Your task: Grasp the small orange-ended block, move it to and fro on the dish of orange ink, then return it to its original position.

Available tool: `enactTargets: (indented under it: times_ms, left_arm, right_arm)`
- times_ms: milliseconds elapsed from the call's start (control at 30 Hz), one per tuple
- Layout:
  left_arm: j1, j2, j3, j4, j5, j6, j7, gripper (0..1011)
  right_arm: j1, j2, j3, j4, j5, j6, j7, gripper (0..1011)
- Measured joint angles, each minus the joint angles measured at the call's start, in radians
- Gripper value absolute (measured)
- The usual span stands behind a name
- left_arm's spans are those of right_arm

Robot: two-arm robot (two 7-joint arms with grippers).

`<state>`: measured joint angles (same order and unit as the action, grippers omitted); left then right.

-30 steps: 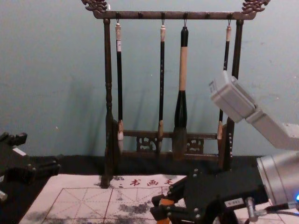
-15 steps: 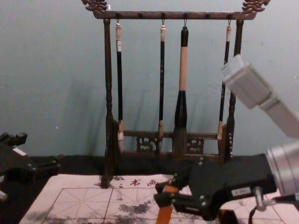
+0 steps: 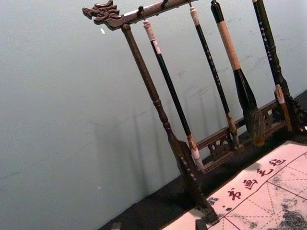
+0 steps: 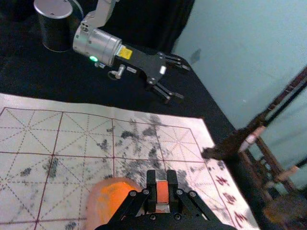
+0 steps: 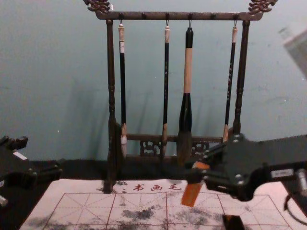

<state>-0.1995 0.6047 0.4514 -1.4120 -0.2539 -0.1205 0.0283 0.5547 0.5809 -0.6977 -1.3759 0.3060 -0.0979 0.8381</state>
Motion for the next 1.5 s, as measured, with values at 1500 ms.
enactTargets:
  times_ms: [1500]
  left_arm:
    - [0.000,0.000,0.000,0.000,0.000,0.000,0.000,1001]
  right_arm:
    - [-0.083,0.056,0.078,0.046,0.009,0.055,-0.038,133]
